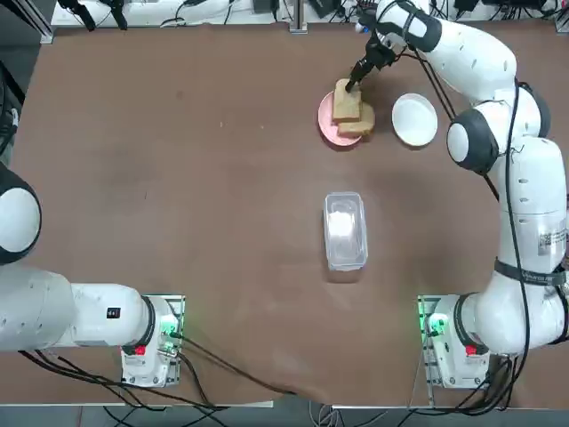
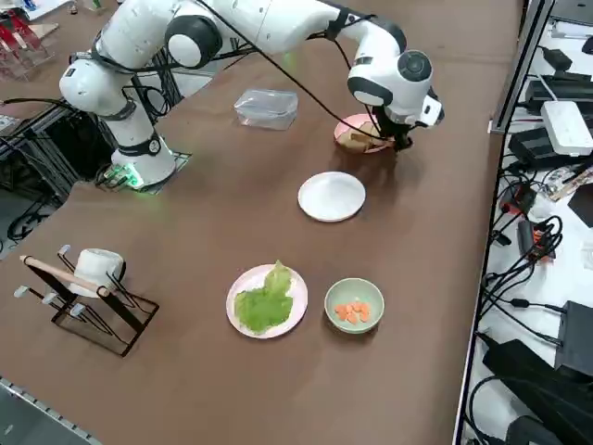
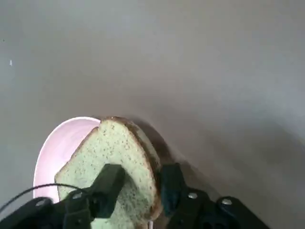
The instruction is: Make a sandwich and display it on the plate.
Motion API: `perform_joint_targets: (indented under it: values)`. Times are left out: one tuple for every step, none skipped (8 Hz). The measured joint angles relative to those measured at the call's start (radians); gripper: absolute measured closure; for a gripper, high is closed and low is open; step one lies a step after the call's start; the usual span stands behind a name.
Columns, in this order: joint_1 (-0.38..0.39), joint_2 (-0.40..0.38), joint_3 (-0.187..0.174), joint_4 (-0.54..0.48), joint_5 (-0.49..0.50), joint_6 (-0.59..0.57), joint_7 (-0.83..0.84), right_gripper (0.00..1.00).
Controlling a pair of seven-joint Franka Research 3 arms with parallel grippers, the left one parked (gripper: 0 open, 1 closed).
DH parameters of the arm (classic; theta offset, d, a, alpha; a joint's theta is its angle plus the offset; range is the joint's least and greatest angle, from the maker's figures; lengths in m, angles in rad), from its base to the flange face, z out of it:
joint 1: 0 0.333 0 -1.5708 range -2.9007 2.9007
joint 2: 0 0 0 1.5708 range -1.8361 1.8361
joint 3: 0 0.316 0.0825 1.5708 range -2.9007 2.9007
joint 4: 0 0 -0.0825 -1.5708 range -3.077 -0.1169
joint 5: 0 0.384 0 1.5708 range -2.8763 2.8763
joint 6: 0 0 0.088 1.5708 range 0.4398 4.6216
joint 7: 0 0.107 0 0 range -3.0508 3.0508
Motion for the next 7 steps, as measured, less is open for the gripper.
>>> perform_joint_targets:
  values:
    - [-0.004, 0.000, 0.000, 0.007, 0.000, -0.018, 0.000, 0.80]
    - [-0.007, -0.001, 0.000, 0.015, 0.000, -0.037, -0.001, 0.88]
    - [-0.007, -0.003, 0.000, 0.026, 0.001, -0.053, -0.001, 0.88]
    - [-0.008, -0.008, 0.000, 0.032, 0.002, -0.064, -0.001, 0.88]
    - [-0.010, -0.014, 0.000, 0.037, 0.003, -0.076, 0.004, 0.88]
    - [-0.014, -0.025, 0.001, 0.049, 0.004, -0.103, 0.017, 0.88]
    - [-0.020, -0.052, 0.001, 0.061, 0.004, -0.148, 0.044, 0.88]
